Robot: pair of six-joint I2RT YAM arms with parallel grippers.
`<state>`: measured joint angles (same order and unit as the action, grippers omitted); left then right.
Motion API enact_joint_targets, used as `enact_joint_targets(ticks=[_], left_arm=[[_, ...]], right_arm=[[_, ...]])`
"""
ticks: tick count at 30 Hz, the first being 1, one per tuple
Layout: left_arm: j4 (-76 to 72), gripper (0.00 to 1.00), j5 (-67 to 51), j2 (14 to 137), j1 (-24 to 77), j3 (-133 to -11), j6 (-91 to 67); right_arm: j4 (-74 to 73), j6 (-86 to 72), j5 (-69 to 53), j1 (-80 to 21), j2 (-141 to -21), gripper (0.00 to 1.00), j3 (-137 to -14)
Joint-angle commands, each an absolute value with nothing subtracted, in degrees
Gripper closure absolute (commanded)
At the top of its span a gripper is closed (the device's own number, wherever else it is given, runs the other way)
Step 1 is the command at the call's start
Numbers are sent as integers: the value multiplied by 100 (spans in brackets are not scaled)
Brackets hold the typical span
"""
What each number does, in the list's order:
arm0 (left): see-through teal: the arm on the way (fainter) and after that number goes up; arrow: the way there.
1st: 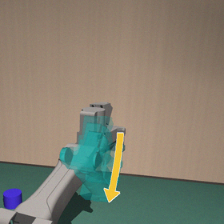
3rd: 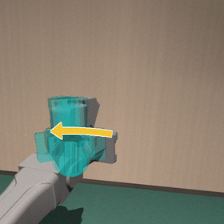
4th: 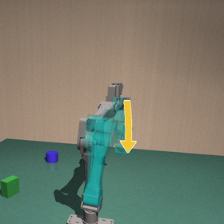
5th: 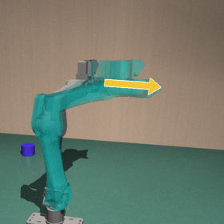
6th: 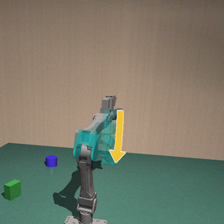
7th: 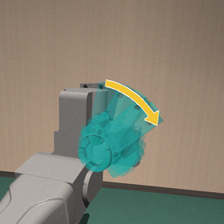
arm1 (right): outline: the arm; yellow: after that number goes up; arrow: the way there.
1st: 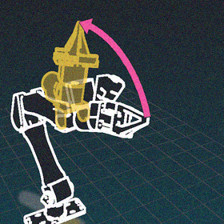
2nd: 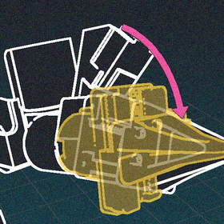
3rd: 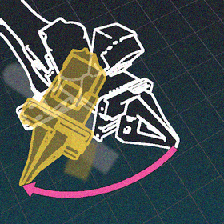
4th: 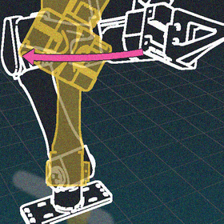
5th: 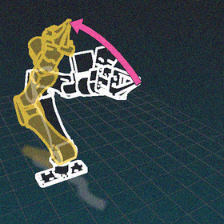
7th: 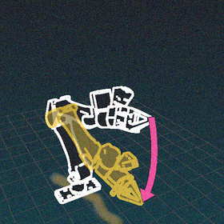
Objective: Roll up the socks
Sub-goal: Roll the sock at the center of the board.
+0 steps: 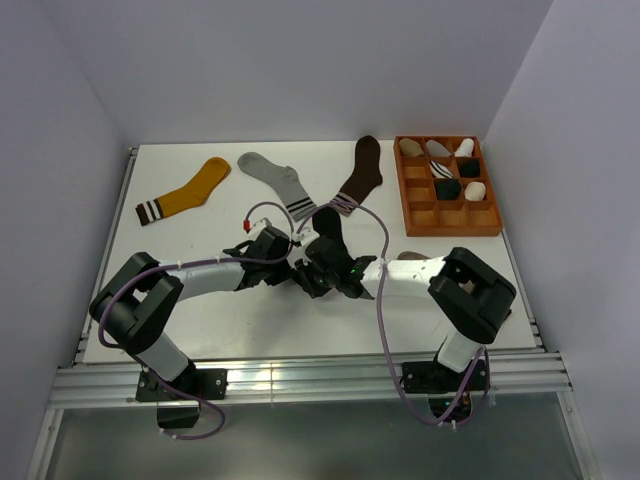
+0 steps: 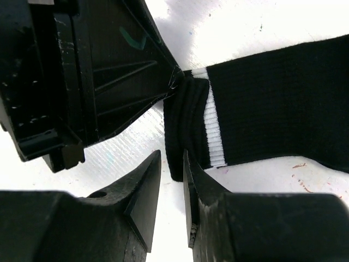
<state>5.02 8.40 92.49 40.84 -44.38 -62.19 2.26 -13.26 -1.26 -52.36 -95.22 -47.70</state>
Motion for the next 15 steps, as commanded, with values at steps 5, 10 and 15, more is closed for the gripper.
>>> enact_joint_targets(ticks=[5, 10, 15], left_arm=[[1134, 80, 967, 9334, 4087, -4307, -6038], [1125, 80, 949, 9352, 4096, -4315, -6021], [1125, 80, 940, 9343, 4096, -4307, -6012]], right_arm=[[-123, -1160, 158, -5440, -9949, 68, -4948], [-439, -1248, 632, -5598, -10238, 68, -5053], [-747, -1353, 1019, -5739, -10511, 67, -5194]])
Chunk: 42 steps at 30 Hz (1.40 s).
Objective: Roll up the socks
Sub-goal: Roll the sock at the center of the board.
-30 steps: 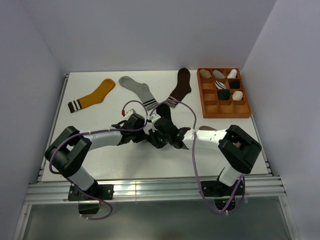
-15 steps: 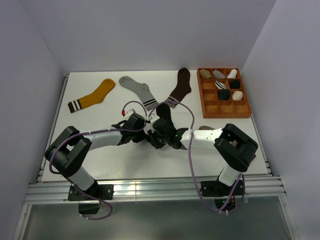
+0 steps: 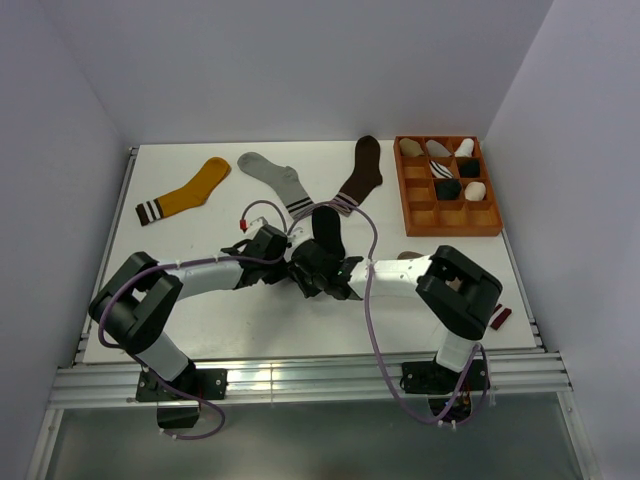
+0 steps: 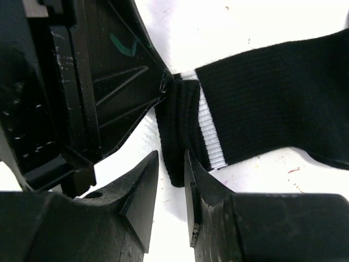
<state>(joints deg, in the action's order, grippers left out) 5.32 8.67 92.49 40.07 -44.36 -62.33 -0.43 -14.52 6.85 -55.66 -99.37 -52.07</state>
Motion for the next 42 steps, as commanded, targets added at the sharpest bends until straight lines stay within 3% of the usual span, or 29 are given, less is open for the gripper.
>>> enact_joint_targets(ticks=[1, 18, 36, 42], left_arm=[[1134, 80, 949, 9334, 4096, -4315, -6003], [1187, 80, 967, 9290, 4096, -4315, -5941], [1301, 79, 853, 9114, 4078, -4465, -5915], [1301, 77, 817, 8825, 4025, -4316, -6038]], right_arm=[[-843, -1371, 1089, -5774, -10590, 66, -5238], [-1213, -1354, 1538, -5827, -10345, 64, -5405], [-1915, -1485, 1230, -5827, -11372, 63, -5879], [-2030, -1538, 880, -5687, -11408, 97, -5994]])
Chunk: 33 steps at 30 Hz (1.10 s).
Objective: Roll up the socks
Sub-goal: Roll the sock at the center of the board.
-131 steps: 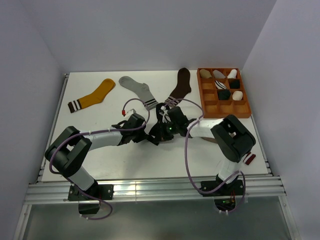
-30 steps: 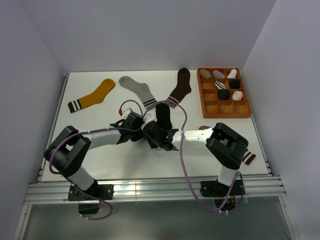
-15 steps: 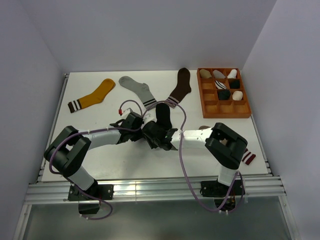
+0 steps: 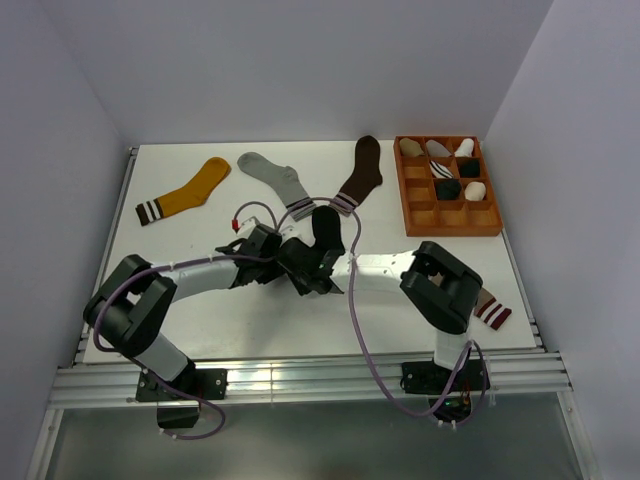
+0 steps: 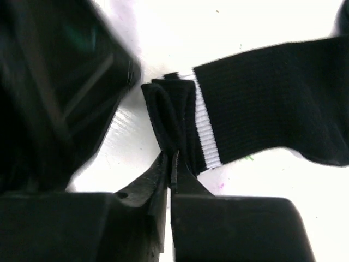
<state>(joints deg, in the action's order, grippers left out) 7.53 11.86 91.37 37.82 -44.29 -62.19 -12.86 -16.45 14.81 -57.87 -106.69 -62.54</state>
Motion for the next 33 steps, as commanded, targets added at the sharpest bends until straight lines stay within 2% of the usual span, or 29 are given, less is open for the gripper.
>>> enact_joint_targets(ticks=[1, 3, 7, 10, 11, 14, 17, 21, 24, 25, 33], left_arm=[[1353, 76, 826, 8763, 4008, -4298, -6090], [1424, 74, 905, 8552, 3973, -4237, -6143], [1582, 70, 984, 7948, 3867, -4026, -6380], [1713, 68, 1046, 7569, 3797, -3841, -6521], [1740, 67, 1055, 7315, 3788, -3771, -6521], [1819, 64, 1081, 6927, 3762, -3700, -6504], [1863, 63, 950, 6786, 3762, -3648, -6548], [1732, 60, 712, 6759, 3762, -3455, -6723], [1477, 59, 502, 6794, 3762, -3226, -6952], [1363, 55, 457, 6837, 3753, -3173, -7030], [546, 54, 141, 7224, 3753, -2909, -7330]], right_arm=[[-2022, -1538, 513, -5652, -11365, 100, -5994], [-1891, -1617, 47, -5512, -11216, 100, -5951], [-1460, -1907, -1910, -5143, -10890, 100, -5827], [-1039, -2240, -2852, -4810, -10758, 100, -5766], [-837, -2389, -3587, -4703, -10758, 100, -5661], [-19, -3031, -4768, -4256, -10976, 100, -5511], [833, -3602, -5498, -3983, -11292, 100, -5397], [2028, -4489, -5905, -3710, -11592, 100, -5177], [2371, -4789, -6020, -3569, -11794, 100, -5089], [2417, -4825, -6055, -3542, -11830, 100, -5071], [2531, -4878, -6029, -3480, -12076, 100, -4992]])
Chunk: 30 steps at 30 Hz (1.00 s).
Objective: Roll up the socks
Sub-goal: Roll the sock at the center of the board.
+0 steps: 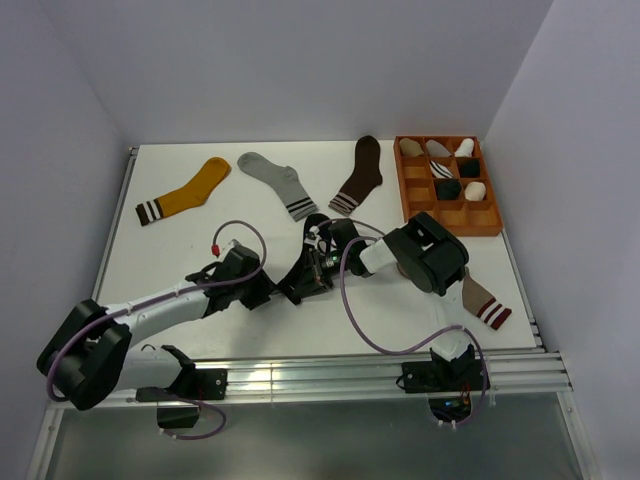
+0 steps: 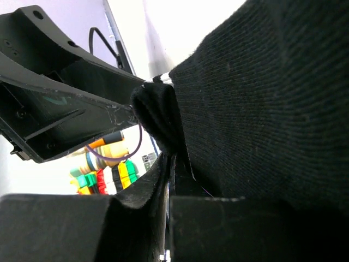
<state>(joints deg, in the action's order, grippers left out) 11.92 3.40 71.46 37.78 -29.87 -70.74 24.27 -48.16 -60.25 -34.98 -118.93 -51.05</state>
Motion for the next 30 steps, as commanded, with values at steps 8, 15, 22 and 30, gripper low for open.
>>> enact_joint_targets(ticks=[8, 15, 22, 30], left_arm=[[132, 54, 167, 7444, 3753, -2786, -7479], [-421, 54, 150, 7602, 3762, -2584, -7602], [-396, 54, 316, 7690, 3753, -2523, -7638], [-282, 55, 360, 8006, 3735, -2593, -7664]], right_arm=[[2479, -4834, -6038, -3472, -12208, 100, -5045], [2312, -4729, -6003, -3472, -12261, 100, -5106], [2303, -4728, -5994, -3472, -12296, 100, -5115], [2153, -4614, -5950, -3472, -12287, 100, -5142]])
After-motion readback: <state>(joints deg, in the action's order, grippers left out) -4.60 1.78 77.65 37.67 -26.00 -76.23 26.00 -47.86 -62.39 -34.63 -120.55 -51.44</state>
